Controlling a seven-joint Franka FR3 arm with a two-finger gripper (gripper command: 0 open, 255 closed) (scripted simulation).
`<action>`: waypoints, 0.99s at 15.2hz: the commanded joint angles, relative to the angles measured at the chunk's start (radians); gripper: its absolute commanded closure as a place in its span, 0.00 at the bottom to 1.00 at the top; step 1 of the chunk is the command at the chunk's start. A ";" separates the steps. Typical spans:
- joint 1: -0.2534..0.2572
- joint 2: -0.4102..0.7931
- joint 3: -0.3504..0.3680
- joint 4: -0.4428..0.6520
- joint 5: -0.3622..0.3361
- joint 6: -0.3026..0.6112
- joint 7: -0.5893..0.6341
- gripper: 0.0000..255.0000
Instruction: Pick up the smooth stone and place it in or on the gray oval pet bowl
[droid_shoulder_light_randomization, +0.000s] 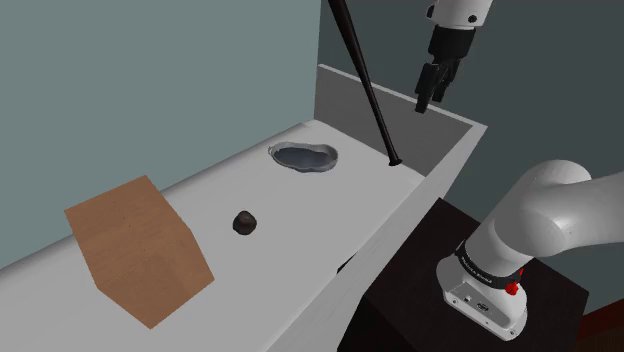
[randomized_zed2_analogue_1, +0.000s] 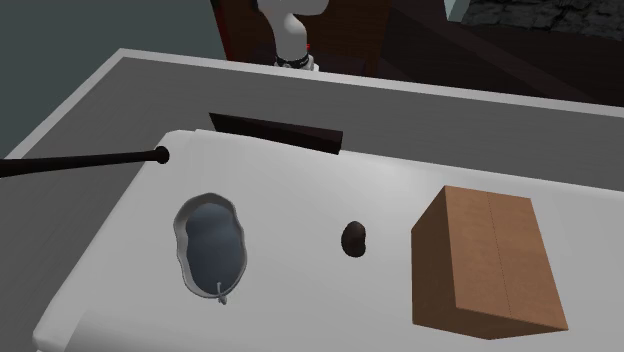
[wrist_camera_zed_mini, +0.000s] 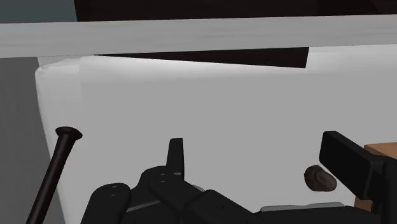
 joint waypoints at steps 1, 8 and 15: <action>0.000 0.000 0.000 0.000 0.000 0.000 0.000 0.00; 0.045 0.095 0.098 -0.102 0.082 0.220 0.110 0.00; 0.089 0.266 0.198 -0.134 0.146 0.452 0.212 0.00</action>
